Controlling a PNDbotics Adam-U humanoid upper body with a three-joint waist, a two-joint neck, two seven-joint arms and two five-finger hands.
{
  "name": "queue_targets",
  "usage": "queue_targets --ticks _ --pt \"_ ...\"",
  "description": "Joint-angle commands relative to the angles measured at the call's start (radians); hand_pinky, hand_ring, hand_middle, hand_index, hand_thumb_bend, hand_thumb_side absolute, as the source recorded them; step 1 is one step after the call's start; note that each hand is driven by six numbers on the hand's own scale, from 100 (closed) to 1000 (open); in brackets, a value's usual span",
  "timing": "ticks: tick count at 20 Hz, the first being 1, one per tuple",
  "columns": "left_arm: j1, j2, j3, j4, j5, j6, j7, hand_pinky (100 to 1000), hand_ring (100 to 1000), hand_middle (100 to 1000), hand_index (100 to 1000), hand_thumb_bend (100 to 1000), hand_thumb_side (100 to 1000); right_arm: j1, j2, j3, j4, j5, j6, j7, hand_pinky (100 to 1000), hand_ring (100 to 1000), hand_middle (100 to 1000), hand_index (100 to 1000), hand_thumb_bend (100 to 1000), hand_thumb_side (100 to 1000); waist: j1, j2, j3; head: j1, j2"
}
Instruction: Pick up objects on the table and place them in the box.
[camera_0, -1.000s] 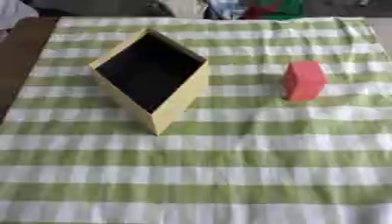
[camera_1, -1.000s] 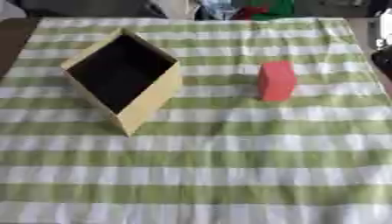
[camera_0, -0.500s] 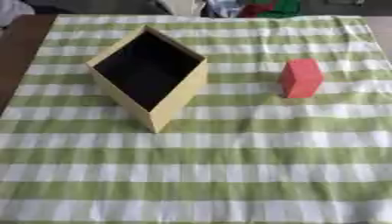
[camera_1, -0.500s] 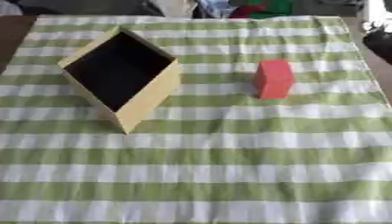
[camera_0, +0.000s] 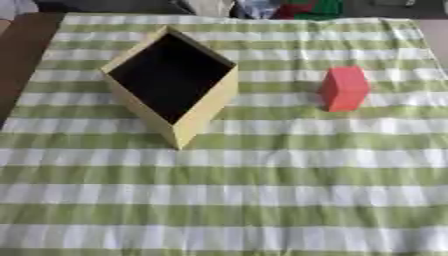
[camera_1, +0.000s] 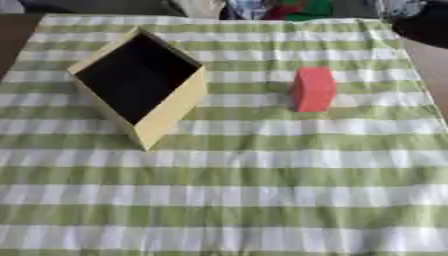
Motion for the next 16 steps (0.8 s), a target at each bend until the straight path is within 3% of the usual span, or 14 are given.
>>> queue_targets --ticks 1,3,5,6,7,10,13,14,16 --pt "-0.002 0.028 -0.002 -0.017 0.003 -0.001 -0.008 1000 484 499 746 124 115 -0.040 -0.071 0.033 -0.011 0.004 0.051 0.046 886 889 831 901 100 232 0.002 -0.021 0.000 -0.007 -0.001" --pt "-0.002 0.029 -0.002 -0.017 0.004 -0.001 -0.008 1000 484 499 746 124 115 -0.054 -0.071 0.034 -0.018 0.000 0.080 0.077 886 889 831 901 100 232 0.002 -0.022 -0.001 -0.006 -0.001" --pt "0.000 0.028 0.000 -0.017 0.004 -0.001 -0.008 1000 484 499 746 124 115 -0.074 -0.063 0.007 -0.020 0.006 0.096 0.183 886 889 831 901 100 232 0.003 -0.023 -0.003 -0.004 0.000" --pt "-0.001 0.031 -0.003 -0.017 0.004 -0.001 -0.009 1000 484 498 745 121 116 -0.087 -0.068 0.000 -0.013 0.012 0.100 0.232 912 938 884 946 100 304 -0.001 -0.022 0.002 -0.010 -0.004" --pt "-0.002 0.034 -0.008 -0.017 0.005 -0.001 -0.013 1000 484 498 745 121 115 -0.100 -0.082 0.009 0.002 0.017 0.097 0.264 914 940 886 947 100 309 -0.005 -0.022 0.010 -0.017 -0.008" --pt "-0.005 0.036 -0.015 -0.017 0.010 -0.001 -0.021 1000 483 498 745 118 116 -0.132 -0.102 0.067 0.066 0.042 0.063 0.321 922 952 898 948 100 297 -0.008 -0.020 0.022 -0.031 -0.012" --pt "-0.004 0.036 -0.016 -0.017 0.012 -0.001 -0.025 1000 482 498 745 116 117 -0.170 -0.081 0.134 0.133 0.081 0.025 0.365 928 960 906 959 175 282 -0.008 -0.018 0.023 -0.034 -0.015" --pt "-0.003 0.035 -0.016 -0.017 0.012 -0.001 -0.025 1000 482 497 745 114 117 -0.184 -0.070 0.157 0.157 0.095 0.014 0.379 934 967 910 970 248 280 -0.008 -0.017 0.022 -0.034 -0.015" --pt "-0.001 0.035 -0.014 -0.017 0.012 0.000 -0.025 1000 482 497 745 114 117 -0.219 -0.046 0.204 0.203 0.123 -0.005 0.408 934 967 910 970 248 280 -0.006 -0.017 0.018 -0.031 -0.015"
